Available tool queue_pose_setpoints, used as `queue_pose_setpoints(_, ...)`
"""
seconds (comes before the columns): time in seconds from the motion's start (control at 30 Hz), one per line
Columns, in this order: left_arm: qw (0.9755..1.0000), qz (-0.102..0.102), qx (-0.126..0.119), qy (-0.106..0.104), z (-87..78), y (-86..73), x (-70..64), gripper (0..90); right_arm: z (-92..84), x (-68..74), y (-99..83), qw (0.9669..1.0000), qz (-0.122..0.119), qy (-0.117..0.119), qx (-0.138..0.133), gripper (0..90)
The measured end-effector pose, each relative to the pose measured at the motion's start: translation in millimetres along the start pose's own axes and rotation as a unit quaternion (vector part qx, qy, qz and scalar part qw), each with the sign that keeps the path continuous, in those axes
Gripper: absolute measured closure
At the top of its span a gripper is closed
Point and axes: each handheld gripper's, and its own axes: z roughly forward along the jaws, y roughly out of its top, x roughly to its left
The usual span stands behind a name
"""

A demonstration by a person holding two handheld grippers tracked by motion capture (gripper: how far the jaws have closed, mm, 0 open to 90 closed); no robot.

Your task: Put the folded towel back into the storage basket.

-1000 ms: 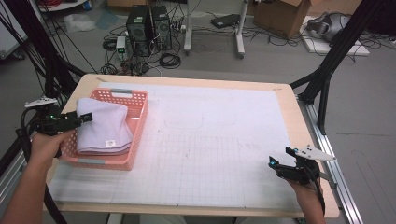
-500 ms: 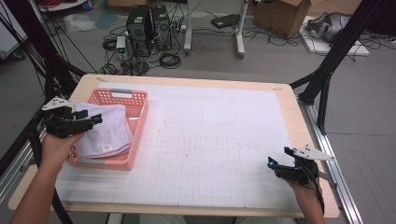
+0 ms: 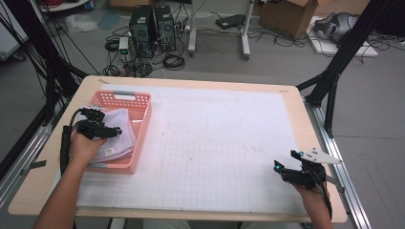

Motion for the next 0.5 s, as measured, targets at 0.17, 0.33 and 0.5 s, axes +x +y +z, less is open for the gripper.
queue_pose_setpoints(0.17,0.9998,-0.014,0.013,-0.003,12.5,0.3,0.0,34.9,0.8,0.9,0.2,1.0,-0.001,0.002,0.0,20.5)
queue_pose_setpoints(0.33,0.9993,-0.022,0.002,-0.031,18.1,2.0,-1.4,35.4,1.9,1.9,0.3,1.0,0.0,0.004,0.002,20.5)
queue_pose_setpoints(0.5,0.9952,0.002,-0.034,-0.091,22.5,1.6,-7.6,38.6,3.2,2.9,1.2,1.0,-0.003,0.006,0.002,20.5)
